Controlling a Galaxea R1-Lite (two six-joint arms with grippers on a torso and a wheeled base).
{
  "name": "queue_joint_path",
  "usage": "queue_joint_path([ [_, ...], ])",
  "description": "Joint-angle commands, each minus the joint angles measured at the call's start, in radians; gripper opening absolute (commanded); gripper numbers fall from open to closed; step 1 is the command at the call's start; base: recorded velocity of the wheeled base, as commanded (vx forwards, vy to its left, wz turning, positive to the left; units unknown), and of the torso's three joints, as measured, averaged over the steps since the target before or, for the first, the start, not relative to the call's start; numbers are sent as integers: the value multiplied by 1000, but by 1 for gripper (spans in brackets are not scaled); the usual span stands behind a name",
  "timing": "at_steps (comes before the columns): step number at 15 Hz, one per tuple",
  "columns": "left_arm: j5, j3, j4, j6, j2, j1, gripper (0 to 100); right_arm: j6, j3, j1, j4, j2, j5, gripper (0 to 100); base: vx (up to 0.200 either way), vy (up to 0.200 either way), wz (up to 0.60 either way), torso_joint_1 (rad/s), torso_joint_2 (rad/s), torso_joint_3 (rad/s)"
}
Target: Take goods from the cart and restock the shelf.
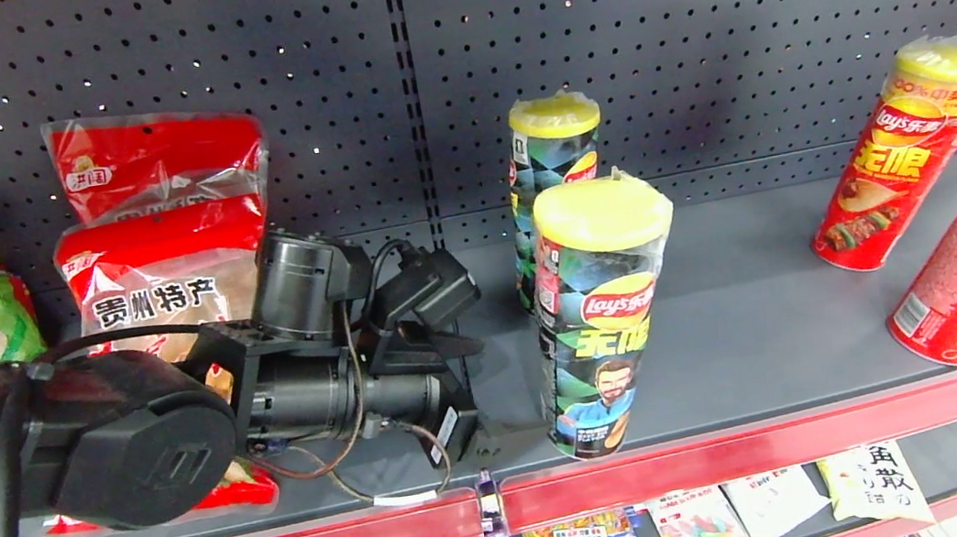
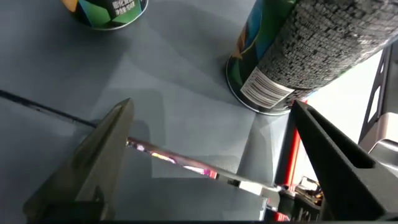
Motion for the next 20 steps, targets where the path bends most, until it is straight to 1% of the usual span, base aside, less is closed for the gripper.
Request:
queue_joint_path([
  [1,4,-11,-1,0,11,-4,100,0,0,0,0,2,0,100,0,0,0,0,0,0],
  [6,4,-16,-1,0,14,-4,100,0,0,0,0,2,0,100,0,0,0,0,0,0],
  [9,4,-23,-1,0,15,-14,100,0,0,0,0,2,0,100,0,0,0,0,0,0],
  [11,5,-10,-1,0,0,-10,100,0,0,0,0,2,0,100,0,0,0,0,0,0],
  [13,5,41,1,-3,-71,20,100,0,0,0,0,2,0,100,0,0,0,0,0,0],
  [14,19,101,7,-3,-160,59,100,0,0,0,0,2,0,100,0,0,0,0,0,0],
  [15,65,165,7,-1,-246,92,100,-1,0,0,0,2,0,100,0,0,0,0,0,0],
  [16,94,196,7,-1,-289,102,100,0,0,0,0,2,0,100,0,0,0,0,0,0],
  [17,265,334,10,-7,-505,131,100,0,0,0,0,2,0,100,0,0,0,0,0,0],
  [18,306,380,13,-21,-575,135,100,0,0,0,0,2,0,100,0,0,0,0,0,0],
  [19,358,483,33,-96,-766,174,100,0,0,-1,0,2,0,100,0,0,0,0,0,0],
  [20,369,518,56,-133,-855,232,100,0,0,-1,0,2,0,100,0,0,0,0,0,0],
])
